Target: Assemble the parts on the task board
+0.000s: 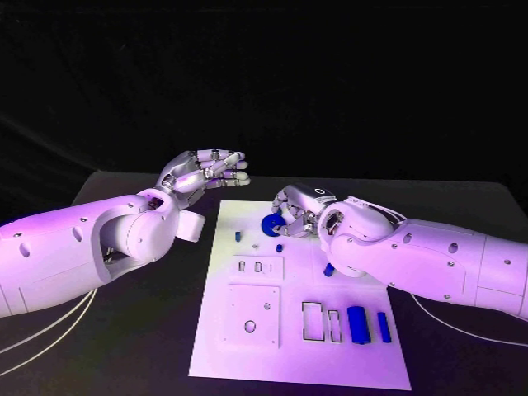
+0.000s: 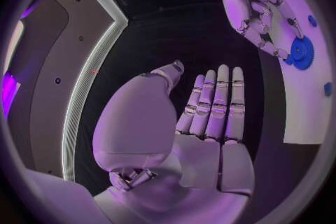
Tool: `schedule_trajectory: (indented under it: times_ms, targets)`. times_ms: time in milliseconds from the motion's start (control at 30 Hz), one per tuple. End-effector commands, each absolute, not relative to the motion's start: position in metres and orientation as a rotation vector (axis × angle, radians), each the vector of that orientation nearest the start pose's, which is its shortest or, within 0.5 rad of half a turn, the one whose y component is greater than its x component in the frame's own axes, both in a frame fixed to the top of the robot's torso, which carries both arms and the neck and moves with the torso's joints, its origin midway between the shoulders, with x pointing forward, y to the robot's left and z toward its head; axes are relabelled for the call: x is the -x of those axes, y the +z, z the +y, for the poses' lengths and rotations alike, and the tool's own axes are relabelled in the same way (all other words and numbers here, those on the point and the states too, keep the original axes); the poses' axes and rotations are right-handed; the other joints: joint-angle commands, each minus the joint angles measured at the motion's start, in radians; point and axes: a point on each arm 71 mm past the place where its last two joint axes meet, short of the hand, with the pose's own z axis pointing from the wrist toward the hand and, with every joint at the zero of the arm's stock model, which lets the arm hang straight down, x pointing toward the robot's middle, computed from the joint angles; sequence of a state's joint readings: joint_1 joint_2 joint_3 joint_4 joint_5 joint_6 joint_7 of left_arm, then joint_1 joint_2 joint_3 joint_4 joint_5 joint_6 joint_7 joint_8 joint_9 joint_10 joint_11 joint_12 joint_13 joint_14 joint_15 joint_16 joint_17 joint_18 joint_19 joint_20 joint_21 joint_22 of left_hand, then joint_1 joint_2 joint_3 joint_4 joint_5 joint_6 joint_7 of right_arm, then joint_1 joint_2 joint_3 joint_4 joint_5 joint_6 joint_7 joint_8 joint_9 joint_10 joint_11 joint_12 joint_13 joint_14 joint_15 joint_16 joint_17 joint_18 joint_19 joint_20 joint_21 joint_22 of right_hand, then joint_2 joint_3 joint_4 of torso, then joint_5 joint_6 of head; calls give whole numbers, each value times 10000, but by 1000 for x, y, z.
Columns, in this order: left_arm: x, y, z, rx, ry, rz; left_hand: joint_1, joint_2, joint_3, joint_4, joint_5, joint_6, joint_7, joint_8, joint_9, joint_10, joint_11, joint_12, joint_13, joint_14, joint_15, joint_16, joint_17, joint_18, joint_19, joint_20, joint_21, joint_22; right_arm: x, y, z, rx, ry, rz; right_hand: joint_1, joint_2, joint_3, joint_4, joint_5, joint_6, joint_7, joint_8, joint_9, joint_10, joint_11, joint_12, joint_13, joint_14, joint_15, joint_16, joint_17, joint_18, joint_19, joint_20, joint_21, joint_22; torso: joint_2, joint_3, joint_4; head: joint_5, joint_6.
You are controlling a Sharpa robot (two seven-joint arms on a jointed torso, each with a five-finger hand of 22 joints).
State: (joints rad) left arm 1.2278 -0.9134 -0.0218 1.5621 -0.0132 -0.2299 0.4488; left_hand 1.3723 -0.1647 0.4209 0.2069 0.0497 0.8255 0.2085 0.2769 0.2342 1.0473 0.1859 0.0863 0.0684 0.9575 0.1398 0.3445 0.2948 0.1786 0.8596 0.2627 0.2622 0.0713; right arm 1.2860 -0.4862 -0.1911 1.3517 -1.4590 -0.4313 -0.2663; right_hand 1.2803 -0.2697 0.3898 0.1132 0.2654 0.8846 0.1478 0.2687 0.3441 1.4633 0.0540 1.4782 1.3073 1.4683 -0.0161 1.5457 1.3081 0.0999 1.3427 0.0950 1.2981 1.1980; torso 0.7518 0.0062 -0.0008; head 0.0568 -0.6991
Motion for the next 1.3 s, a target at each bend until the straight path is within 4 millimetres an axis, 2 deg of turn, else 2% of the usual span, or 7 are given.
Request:
schedule_trajectory:
  times_ms: [33, 300, 400, 733, 933, 1100, 1300]
  targets:
    - [-487, -149, 227, 10193, -16677, 13544, -45, 63, -47, -13, -5, -77, 395, -35, -4, -56, 17, -56, 12, -48, 9, -60, 13, 48, -66, 20, -52, -10, -501, -194, -75, 2059, 6341, 16121, -65, 75, -136, 17, 29, -97, -3, -56, 6, 552, 72, -42, 1621, 838, 64, -42, 1796, -83, -35, 26, -65, -32, 0, 1, 6, -10, 11]
    - [-487, -149, 227, 10195, -16672, 13542, -47, 66, -53, -10, -5, -91, 401, -43, -6, -72, 23, -65, 10, -51, 11, -61, 18, 48, -68, 22, -55, -10, -500, -193, -84, 1821, 6373, 16004, 178, 265, -1090, 324, 53, -258, 21, -182, 44, 485, 93, -166, 1512, 811, 83, -92, 1678, -63, -68, 43, -192, -97, 7, -2, 3, -26, 53]
    - [-487, -149, 228, 10197, -16662, 13535, -47, 66, -53, -10, -5, -91, 401, -43, -6, -72, 23, -65, 10, -51, 11, -61, 18, 48, -68, 22, -55, -10, -497, -190, -98, 1473, 6508, 16077, 261, 352, -1194, 398, 60, -183, 8, -145, 75, 500, 84, -144, 1535, 816, 76, -87, 1695, -70, -39, 40, -174, -55, -4, -6, -7, -37, 58]
    - [-487, -149, 230, 10188, -16682, 13531, -44, 70, -60, -12, -5, -105, 405, -51, -7, -87, 28, -73, 9, -58, 15, -62, 26, 49, -72, 24, -60, -11, -491, -172, -182, -901, 7820, 16824, 929, 686, -743, 314, 83, -178, 65, -263, 56, 528, 123, -108, 1582, 831, 78, -66, 1751, -78, -21, 28, -189, -2, -51, 18, -109, -169, 101]
    - [-487, -150, 229, 10155, -16780, 13562, -41, 72, -60, -13, -5, -105, 404, -50, -6, -85, 27, -72, 10, -57, 15, -62, 28, 49, -72, 24, -60, -11, -491, -169, -231, -1171, 8090, 16700, 1180, 619, -300, 129, 81, -129, 101, -402, 1, 521, 153, -118, 1577, 832, 95, -62, 1765, -94, 6, 47, -151, 93, -102, 55, -205, -292, 147]
    - [-487, -152, 228, 10132, -16841, 13607, -23, 84, -54, -22, -4, -97, 397, -45, -3, -75, 21, -67, 13, -55, 13, -59, 34, 49, -73, 25, -62, -11, -491, -178, -264, -1438, 7683, 16800, 1203, 577, -229, 95, 76, -151, 95, -452, -18, 517, 150, -126, 1570, 831, 94, -62, 1764, -96, 10, 48, -145, 111, -142, 82, -234, -518, 114]
    - [-487, -154, 231, 10162, -16760, 13622, -23, 84, -54, -22, -4, -97, 397, -45, -3, -75, 21, -67, 13, -55, 13, -59, 34, 49, -73, 25, -62, -11, -490, -193, -289, -1549, 7103, 17019, 1221, 505, -149, 46, 69, -194, 93, -523, -45, 496, 148, -164, 1534, 822, 92, -76, 1727, -84, -24, 48, -185, 74, -158, 126, -254, -632, 57]
